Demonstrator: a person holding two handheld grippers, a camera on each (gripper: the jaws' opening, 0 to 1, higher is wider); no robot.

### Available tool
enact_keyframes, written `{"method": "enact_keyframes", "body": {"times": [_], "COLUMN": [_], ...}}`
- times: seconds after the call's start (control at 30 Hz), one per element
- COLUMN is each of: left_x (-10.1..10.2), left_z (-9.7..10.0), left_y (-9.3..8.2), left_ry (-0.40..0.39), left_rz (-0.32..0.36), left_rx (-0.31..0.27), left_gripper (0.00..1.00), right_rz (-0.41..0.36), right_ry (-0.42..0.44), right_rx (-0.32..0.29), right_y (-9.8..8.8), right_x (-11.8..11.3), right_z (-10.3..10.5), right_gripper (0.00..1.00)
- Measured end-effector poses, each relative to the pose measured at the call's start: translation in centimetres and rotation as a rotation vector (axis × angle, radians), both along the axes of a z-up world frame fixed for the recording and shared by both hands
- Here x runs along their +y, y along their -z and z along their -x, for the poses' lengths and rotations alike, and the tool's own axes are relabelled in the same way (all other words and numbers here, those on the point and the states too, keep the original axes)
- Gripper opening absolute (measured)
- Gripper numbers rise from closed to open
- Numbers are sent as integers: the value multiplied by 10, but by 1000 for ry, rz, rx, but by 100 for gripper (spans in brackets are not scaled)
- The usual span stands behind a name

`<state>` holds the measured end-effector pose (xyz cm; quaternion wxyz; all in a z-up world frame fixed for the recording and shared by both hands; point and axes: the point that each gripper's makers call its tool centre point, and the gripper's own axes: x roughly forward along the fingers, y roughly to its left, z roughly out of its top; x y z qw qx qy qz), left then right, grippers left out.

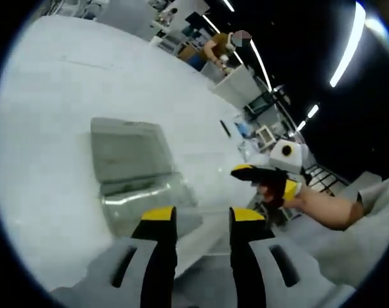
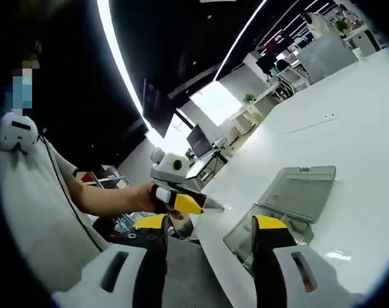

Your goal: Insert the divider into the dual guide fixture by aligning both edges with the guide slots and pushing it downward to the bottom, including one-sided entry, uneven engagement, binding, and posture correction.

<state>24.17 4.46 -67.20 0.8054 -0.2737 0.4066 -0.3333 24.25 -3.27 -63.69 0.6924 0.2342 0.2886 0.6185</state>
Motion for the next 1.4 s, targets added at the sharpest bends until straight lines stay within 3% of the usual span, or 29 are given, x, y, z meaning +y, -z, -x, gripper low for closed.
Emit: {"method": "enact_keyframes", "body": {"times": [0.4,1.4], "left_x": [-19,-44], "left_z": [6,16], "left_y": [-15,-35], "left_ry": [46,134], "left_rz": [120,265], "left_rx": [-14,-39], "left_gripper": [29,29], "right_rz": [-55,-132], "right_ry": [-39,-105], "right_rx": [44,123], "right_y": [-10,-24], "right_x": [9,29], "right_z": [3,4], "right_gripper": [47,46]}}
